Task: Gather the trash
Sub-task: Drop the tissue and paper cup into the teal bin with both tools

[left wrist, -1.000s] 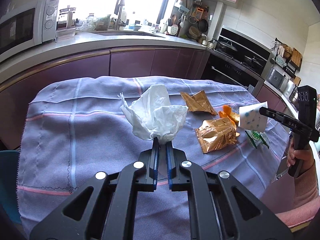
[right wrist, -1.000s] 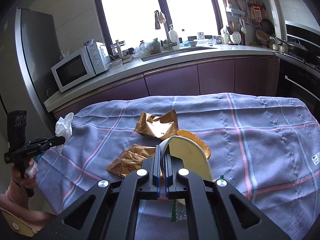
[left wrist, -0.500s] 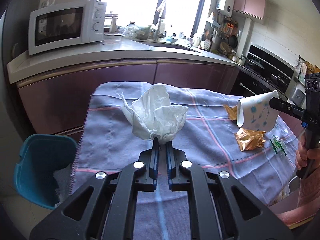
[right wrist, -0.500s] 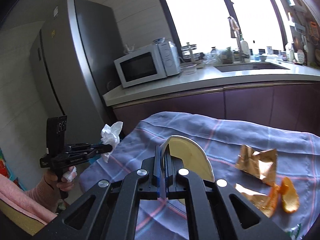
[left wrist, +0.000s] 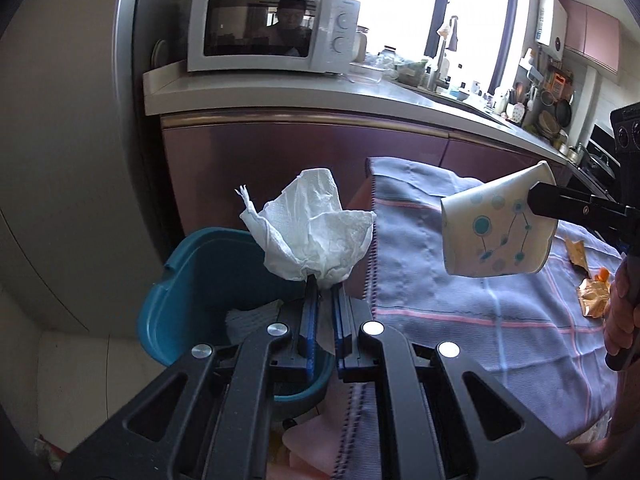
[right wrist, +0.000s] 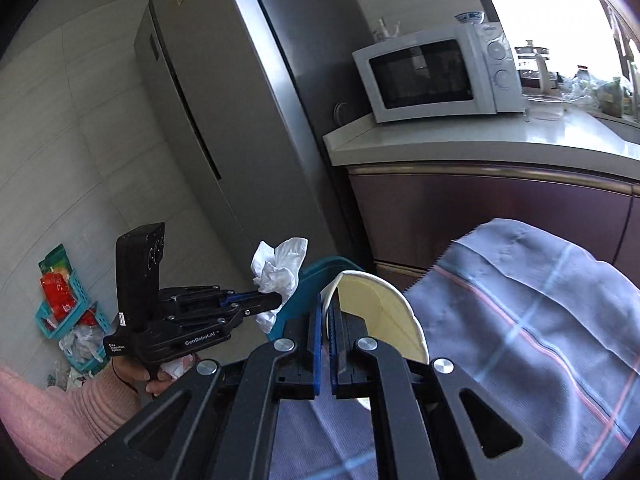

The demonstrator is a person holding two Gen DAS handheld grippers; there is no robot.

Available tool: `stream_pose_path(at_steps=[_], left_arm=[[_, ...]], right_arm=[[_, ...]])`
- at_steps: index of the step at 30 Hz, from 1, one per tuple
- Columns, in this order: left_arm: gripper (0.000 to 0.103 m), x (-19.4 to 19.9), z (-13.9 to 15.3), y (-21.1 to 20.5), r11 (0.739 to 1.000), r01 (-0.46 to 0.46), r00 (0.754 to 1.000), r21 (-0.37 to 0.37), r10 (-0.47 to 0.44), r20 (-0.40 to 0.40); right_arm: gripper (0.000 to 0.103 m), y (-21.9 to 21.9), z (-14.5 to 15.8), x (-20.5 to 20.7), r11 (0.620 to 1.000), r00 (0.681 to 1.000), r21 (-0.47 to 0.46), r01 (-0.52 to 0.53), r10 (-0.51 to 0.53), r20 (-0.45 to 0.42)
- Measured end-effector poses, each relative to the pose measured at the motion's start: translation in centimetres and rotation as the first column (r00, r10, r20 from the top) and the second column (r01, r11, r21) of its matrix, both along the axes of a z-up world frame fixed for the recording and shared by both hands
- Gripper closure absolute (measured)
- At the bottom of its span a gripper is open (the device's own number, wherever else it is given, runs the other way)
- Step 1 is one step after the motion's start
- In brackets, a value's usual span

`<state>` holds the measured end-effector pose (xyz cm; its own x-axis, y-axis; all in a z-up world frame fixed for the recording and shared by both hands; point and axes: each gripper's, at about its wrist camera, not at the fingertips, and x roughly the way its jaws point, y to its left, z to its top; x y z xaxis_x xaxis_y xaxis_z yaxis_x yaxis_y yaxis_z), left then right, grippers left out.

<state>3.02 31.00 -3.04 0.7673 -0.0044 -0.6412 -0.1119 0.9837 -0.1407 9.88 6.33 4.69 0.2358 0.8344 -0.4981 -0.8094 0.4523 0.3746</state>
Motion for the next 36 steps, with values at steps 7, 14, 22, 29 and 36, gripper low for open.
stream_pose_path(at_steps=[7, 14, 22, 29, 36], left_arm=[[0.095, 1.3, -3.6, 4.1, 0.997, -0.071, 0.994, -0.03, 0.068, -0.087], [0.094, 3.0, -7.1, 6.4, 0.993, -0.108, 0.981, -0.046, 0.099, -0.164], [0.088, 4.5, -9.5, 6.7, 0.991, -0.133, 0.97, -0.031, 0.124, -0.209], [0.085, 5.3, -10.5, 6.8, 0.989, -0.145, 0.964, -0.035, 0.134, -0.229], [0.076, 5.5, -10.9, 6.7, 0.989, -0.141, 0.959, -0.038, 0.127, -0.252]], right_arm=[[0.101, 7.3, -2.1, 2.5, 0.996, 0.997, -0.068, -0.056, 0.052, -0.065], [0.101, 12.4, -5.0, 4.1, 0.987, 0.99, -0.14, -0.081, 0.064, -0.125], [0.094, 14.3, -7.4, 5.2, 0.982, 0.981, -0.176, -0.071, 0.037, -0.188], [0.089, 12.5, -7.8, 4.7, 0.984, 0.979, -0.169, -0.062, 0.027, -0.204], [0.083, 10.2, -7.5, 3.7, 0.986, 0.98, -0.156, -0.053, 0.022, -0.198]])
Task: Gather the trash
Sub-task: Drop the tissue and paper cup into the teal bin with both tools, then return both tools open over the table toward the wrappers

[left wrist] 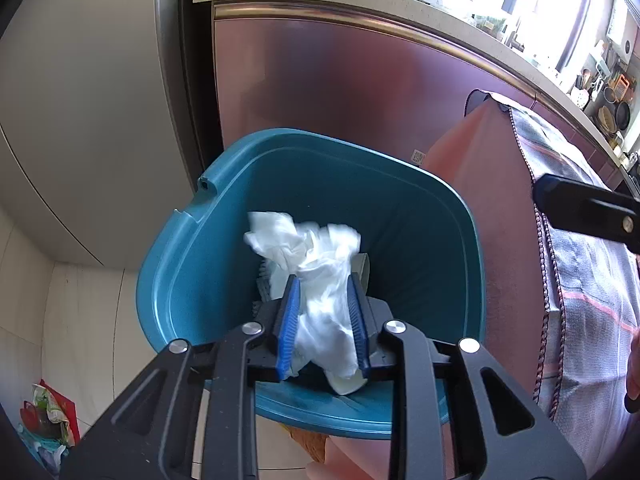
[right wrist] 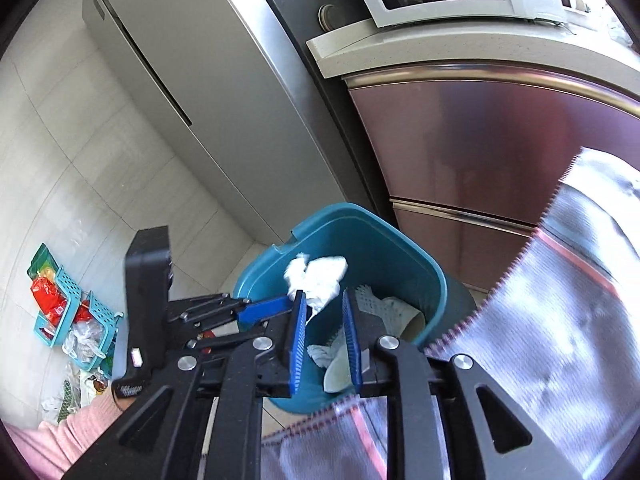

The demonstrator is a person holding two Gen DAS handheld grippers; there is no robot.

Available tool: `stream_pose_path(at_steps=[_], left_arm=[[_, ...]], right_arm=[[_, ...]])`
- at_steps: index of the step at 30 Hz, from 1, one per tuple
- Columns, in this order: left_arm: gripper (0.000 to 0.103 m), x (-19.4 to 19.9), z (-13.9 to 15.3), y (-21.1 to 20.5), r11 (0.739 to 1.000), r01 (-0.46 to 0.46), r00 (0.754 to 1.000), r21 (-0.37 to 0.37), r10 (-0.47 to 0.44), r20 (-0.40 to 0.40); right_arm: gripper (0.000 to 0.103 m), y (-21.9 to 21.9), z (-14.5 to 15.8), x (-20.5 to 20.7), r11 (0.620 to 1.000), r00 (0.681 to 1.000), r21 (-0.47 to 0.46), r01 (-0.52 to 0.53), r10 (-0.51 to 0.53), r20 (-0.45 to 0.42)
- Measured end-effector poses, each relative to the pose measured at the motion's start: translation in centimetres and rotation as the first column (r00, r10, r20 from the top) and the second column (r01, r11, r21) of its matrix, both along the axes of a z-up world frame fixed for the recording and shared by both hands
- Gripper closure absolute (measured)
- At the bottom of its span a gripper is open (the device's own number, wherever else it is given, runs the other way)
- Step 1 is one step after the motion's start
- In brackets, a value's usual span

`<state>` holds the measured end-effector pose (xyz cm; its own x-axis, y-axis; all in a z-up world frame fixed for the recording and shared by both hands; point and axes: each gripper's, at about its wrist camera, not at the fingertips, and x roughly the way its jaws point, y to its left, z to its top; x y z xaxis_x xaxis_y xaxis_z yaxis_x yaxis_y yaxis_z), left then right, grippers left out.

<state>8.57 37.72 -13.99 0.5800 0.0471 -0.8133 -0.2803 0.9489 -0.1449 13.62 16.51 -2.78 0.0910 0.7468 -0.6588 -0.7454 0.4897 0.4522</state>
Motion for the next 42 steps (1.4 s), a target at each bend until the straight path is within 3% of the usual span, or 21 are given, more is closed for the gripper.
stream_pose_path(at_steps=[6, 8, 12, 16, 22, 26, 30, 34, 40, 42], left_arm=[[0.076, -0.1, 0.3, -0.5, 1.0, -0.003, 1.0, 0.016, 0.003, 0.011], [0.076, -0.4, 1.1, -1.3, 1.0, 0.007, 0.999, 0.019, -0.008, 0.039], [0.072, -1.6, 4.0, -3.7, 0.998, 0.055, 0.989, 0.027, -0.058, 0.136], [0.066, -2.9, 6.8, -7.6, 0.989, 0.14, 0.961, 0.057, -0.149, 0.232], [0.057, -3.6, 10.0, -14.3, 0.952, 0.297, 0.896, 0.076, -0.306, 0.324], [0.057, -3.3, 10.7, -19.6, 0.907, 0.415, 0.845, 0.068, -0.413, 0.34], [0.056, -2.9, 10.6, -25.2, 0.855, 0.513, 0.795, 0.077, -0.507, 0.333], [0.056, -2.4, 10.2, -30.2, 0.791, 0.608, 0.739, 0.063, -0.593, 0.319], [0.055, -1.9, 9.1, -37.5, 0.687, 0.724, 0.65, 0.059, -0.709, 0.271], [0.055, -1.3, 8.7, -40.0, 0.653, 0.754, 0.621, 0.064, -0.742, 0.252]], right_arm=[[0.08, -3.1, 0.6, -1.2, 1.0, 1.0, 0.009, 0.003, -0.003, 0.013], [0.079, -4.6, 0.9, -1.7, 1.0, 1.0, 0.027, 0.012, -0.013, 0.02], [0.068, -8.5, 1.9, -3.1, 0.998, 0.997, 0.045, 0.042, -0.045, 0.071], [0.06, -13.9, 3.0, -4.6, 0.992, 0.983, 0.046, 0.118, -0.123, 0.134], [0.057, -22.7, 4.4, -7.4, 0.951, 0.927, 0.026, 0.307, -0.305, 0.219], [0.057, -28.5, 4.4, -9.3, 0.894, 0.869, 0.026, 0.447, -0.44, 0.228], [0.057, -34.0, 4.0, -11.1, 0.814, 0.787, 0.013, 0.581, -0.566, 0.244], [0.049, -40.1, 3.5, -13.8, 0.702, 0.676, -0.004, 0.712, -0.685, 0.271], [0.047, -47.0, 2.7, -16.8, 0.523, 0.504, -0.03, 0.852, -0.803, 0.319], [0.046, -48.4, 2.2, -17.5, 0.474, 0.463, -0.049, 0.879, -0.823, 0.328]])
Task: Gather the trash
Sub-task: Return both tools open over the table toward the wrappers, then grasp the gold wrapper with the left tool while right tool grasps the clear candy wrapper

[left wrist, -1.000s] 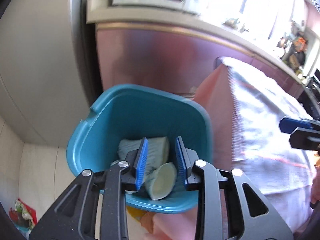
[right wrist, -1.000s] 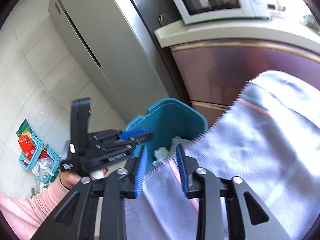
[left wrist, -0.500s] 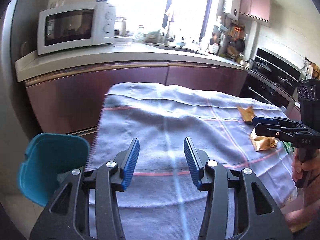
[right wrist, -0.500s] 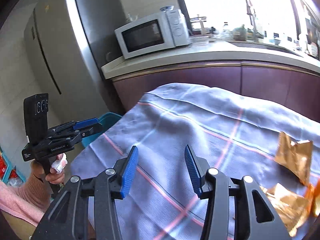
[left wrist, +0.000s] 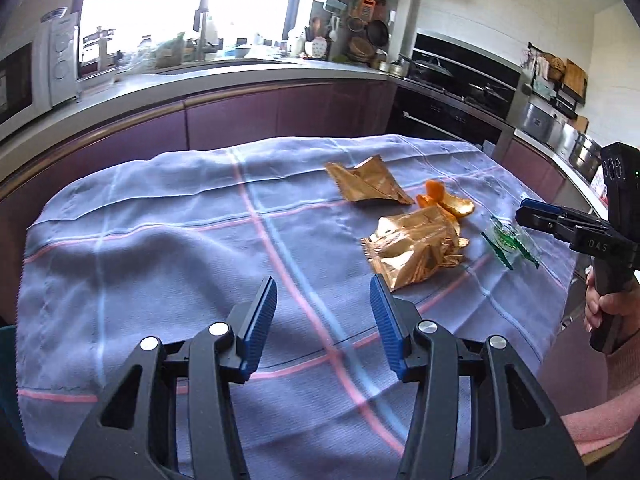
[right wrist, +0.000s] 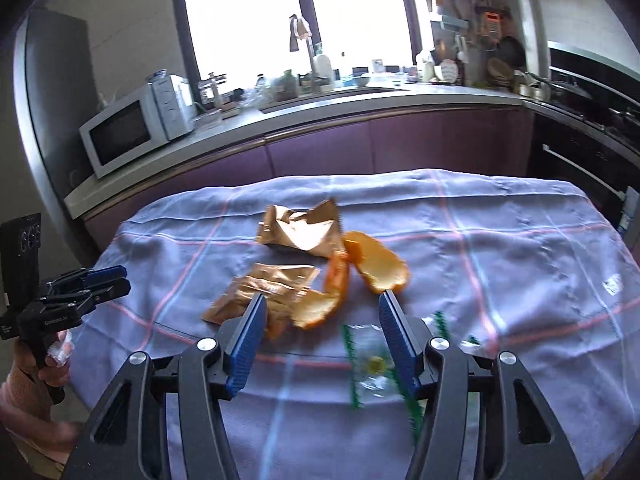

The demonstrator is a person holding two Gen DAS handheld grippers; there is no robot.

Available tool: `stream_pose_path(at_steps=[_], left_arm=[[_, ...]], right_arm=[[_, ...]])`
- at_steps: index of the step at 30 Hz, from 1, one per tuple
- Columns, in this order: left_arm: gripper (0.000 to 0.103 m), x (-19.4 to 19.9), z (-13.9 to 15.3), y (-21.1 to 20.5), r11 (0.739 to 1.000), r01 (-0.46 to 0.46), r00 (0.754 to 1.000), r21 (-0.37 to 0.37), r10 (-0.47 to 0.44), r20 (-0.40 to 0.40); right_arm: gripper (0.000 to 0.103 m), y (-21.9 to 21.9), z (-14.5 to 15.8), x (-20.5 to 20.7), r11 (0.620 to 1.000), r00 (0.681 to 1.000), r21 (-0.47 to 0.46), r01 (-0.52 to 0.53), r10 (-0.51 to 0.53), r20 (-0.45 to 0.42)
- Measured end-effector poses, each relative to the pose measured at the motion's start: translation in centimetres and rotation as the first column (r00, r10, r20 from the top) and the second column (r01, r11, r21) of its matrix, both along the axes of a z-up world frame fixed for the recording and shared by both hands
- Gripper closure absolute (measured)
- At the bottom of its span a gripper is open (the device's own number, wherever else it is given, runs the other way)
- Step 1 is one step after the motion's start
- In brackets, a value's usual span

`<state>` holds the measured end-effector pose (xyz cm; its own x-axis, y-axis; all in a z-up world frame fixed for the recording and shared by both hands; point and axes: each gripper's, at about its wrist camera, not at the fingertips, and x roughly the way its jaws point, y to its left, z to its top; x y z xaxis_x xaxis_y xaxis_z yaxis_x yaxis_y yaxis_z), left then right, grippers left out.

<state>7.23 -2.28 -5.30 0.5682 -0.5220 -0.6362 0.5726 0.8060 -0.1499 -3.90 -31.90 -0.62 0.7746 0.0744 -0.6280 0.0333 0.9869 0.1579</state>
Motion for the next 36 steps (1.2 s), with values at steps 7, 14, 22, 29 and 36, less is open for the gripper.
stream_pose_path(at_steps=[7, 14, 22, 29, 36], left_arm=[[0.055, 1.3, -1.0, -6.6, 0.993, 0.107, 0.994, 0.039, -0.106, -0.034], [0.054, 1.9, -1.7, -10.7, 0.985, 0.149, 0.988, 0.091, -0.146, -0.04], [0.057, 3.1, -3.6, -13.2, 0.972, 0.148, 0.986, 0.182, -0.131, -0.102], [0.074, 3.5, -3.9, -13.1, 0.977, 0.154, 0.982, 0.145, -0.136, -0.131], [0.097, 2.9, -3.6, -12.9, 0.978, 0.173, 0.979, 0.119, -0.158, -0.125]], right_arm=[[0.038, -3.3, -2.4, -2.1, 0.997, 0.996, -0.006, 0.077, -0.077, -0.051], [0.034, -3.9, -3.9, -2.7, 0.996, 0.994, -0.032, 0.078, -0.081, -0.078], [0.047, -5.2, -4.6, -2.8, 0.996, 0.992, -0.016, 0.092, -0.093, -0.089], [0.065, -6.1, -4.2, -3.3, 0.996, 0.994, 0.018, 0.083, -0.081, -0.075], [0.078, -6.2, -2.9, -3.9, 0.996, 0.996, 0.04, 0.081, -0.079, -0.034]])
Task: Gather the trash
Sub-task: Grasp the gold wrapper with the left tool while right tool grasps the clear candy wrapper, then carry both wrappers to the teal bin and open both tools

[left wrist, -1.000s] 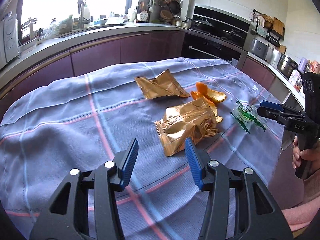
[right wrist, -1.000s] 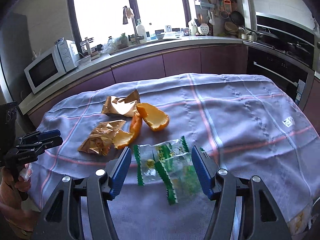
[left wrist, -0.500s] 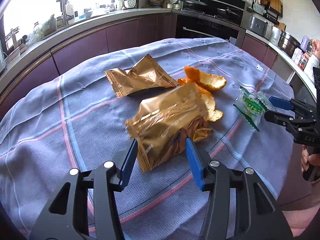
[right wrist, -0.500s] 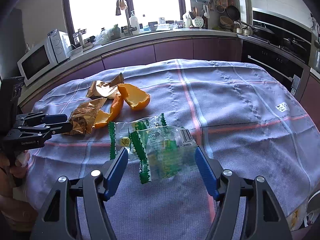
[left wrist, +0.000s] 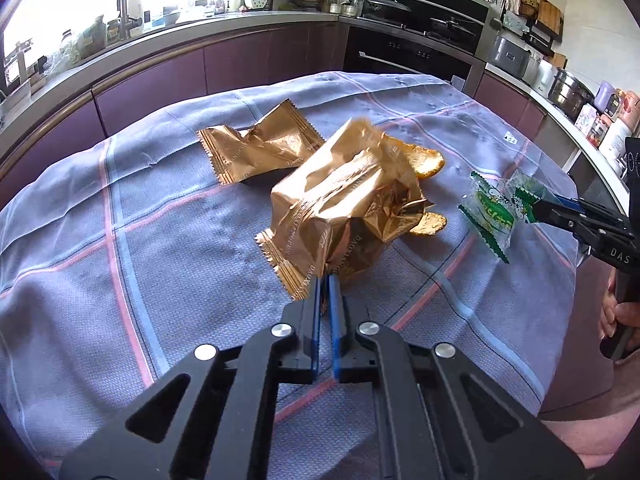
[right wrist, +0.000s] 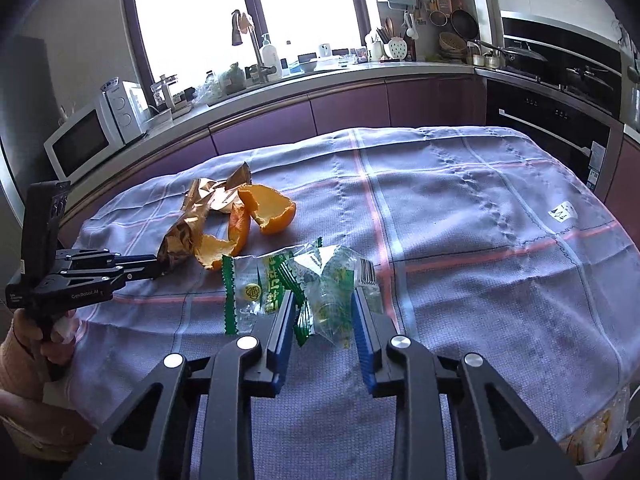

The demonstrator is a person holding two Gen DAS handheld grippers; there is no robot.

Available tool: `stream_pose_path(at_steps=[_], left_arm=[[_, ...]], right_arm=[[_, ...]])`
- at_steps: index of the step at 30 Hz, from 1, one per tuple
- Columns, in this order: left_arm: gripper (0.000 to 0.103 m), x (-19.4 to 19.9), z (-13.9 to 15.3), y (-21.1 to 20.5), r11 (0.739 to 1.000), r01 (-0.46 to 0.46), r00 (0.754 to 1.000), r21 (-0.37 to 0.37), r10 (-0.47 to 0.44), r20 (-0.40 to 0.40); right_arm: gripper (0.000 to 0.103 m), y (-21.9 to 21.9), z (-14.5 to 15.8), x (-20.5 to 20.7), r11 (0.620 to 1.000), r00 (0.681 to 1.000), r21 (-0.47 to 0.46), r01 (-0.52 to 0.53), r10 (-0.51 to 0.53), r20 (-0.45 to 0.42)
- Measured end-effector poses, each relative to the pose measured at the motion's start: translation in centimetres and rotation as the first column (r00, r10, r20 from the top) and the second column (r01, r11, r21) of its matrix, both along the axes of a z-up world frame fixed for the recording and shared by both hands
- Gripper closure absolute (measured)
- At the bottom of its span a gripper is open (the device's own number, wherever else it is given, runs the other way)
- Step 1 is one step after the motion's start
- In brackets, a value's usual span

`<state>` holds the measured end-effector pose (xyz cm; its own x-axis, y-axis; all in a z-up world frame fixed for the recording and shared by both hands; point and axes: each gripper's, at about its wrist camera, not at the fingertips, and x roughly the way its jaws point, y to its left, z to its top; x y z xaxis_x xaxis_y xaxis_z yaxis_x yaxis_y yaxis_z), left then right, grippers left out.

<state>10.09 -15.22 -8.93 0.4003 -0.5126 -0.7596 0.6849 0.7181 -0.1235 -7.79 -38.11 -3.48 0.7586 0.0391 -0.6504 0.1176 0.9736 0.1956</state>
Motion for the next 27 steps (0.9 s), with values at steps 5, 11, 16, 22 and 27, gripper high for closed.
stream_pose_path(at_steps=[5, 11, 16, 22, 27], left_arm=[[0.098, -0.3, 0.3, 0.5, 1.0, 0.0, 1.0, -0.026, 0.0, 0.0], [0.098, -0.8, 1.1, 2.0, 0.998, -0.009, 1.0, -0.065, 0.01, 0.002], [0.098, -1.4, 2.6, 4.2, 0.994, -0.036, 0.999, -0.105, 0.038, 0.02], [0.098, -2.5, 4.6, 8.5, 0.985, -0.091, 0.994, -0.146, 0.099, 0.051], [0.098, -3.5, 5.9, 13.4, 0.972, -0.165, 0.981, -0.168, 0.179, 0.073]], right_arm=[[0.078, 0.4, 1.4, -0.2, 1.0, 0.999, 0.011, -0.015, 0.014, 0.042], [0.079, 2.0, 2.6, 0.5, 0.996, 0.993, 0.038, -0.082, 0.078, 0.086], [0.079, 4.6, 3.2, 1.9, 0.982, 0.98, 0.072, -0.173, 0.164, 0.112], [0.079, 9.0, 3.7, 4.0, 0.951, 0.951, 0.093, -0.294, 0.281, 0.132], [0.079, 13.3, 4.3, 5.9, 0.908, 0.908, 0.093, -0.409, 0.396, 0.135]])
